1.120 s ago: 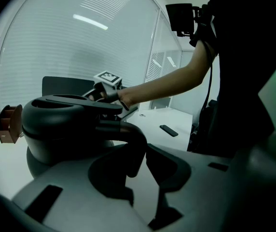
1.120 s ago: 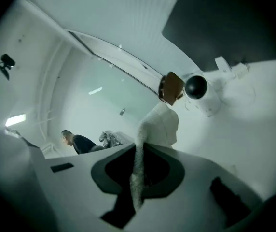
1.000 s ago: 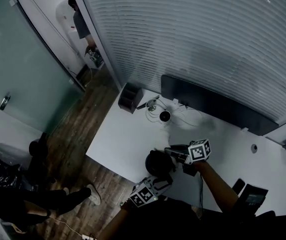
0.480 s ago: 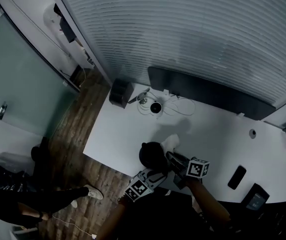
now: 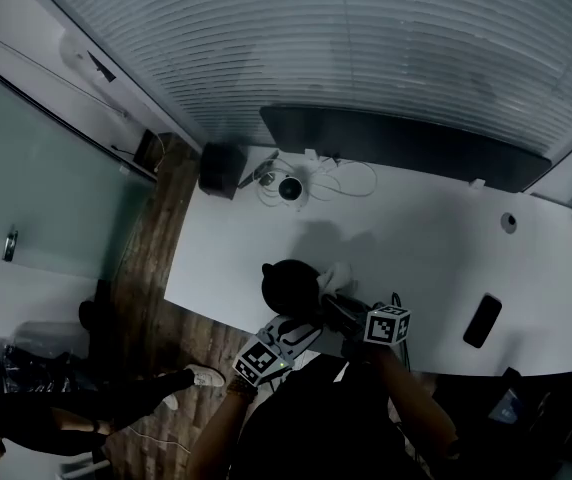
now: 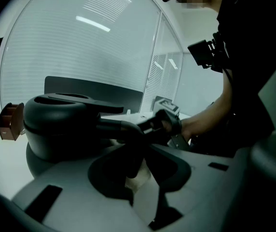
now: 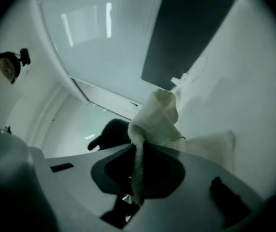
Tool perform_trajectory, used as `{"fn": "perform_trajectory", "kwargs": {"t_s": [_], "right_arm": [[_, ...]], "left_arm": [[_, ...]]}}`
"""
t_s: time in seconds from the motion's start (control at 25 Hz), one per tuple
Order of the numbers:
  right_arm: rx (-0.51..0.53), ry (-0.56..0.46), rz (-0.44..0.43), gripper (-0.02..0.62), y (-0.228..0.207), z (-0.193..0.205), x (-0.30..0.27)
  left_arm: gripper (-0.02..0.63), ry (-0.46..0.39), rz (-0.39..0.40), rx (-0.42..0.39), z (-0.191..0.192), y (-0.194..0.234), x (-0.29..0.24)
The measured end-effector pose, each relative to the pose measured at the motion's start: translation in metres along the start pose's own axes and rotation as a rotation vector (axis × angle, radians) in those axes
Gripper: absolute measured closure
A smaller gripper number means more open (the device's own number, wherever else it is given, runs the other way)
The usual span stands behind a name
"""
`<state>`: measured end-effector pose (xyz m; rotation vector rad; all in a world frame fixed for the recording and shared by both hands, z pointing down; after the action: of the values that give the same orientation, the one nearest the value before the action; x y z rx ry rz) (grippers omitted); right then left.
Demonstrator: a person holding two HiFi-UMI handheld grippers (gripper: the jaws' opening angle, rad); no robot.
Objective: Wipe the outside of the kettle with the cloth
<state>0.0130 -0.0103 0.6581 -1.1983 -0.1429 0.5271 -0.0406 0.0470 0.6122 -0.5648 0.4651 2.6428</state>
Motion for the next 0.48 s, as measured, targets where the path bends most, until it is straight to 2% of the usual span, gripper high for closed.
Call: {"fn": "perform_trajectory", "kwargs": {"t_s": [0.12, 0.24, 0.28, 0.36, 0.48], "right_arm": [[-0.061, 0.015, 0.011, 0.56, -0.02, 0.015, 0.003], [0.017, -0.016, -0.09, 0.56, 0.021, -0.005, 0.011], [0.047, -0.021, -0.118, 0.56, 0.034, -0.016, 0.013], [0.102, 0.003, -0.121, 0.56, 0.045, -0.036, 0.013], [0.126, 0.128, -0.044, 0.56, 0.016, -0.054, -0.001]], "left_arm": [[0.505, -0.016, -0.037, -0.001, 0.0, -0.002, -0.005], [0.505, -0.032, -0.113, -0.011, -0.003, -0.002, -0.008], [0.505, -0.037, -0.16, -0.009, -0.004, -0.002, -0.009], [0.505, -0.053, -0.287, 0.02, -0.004, -0.009, -0.011], [0.505, -0.08, -0.463, 0.074, -0.006, -0.014, -0.014]]}}
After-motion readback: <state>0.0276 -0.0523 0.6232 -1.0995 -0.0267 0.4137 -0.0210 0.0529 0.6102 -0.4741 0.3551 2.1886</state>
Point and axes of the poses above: the fingertips, and each gripper's own axes: x backward along the fingers, y to its left, z out of its underside, the point moved 3 cm from there along x, backward along the fingers, and after that the axes turned 4 degrees about z, right-handed, at the moved point
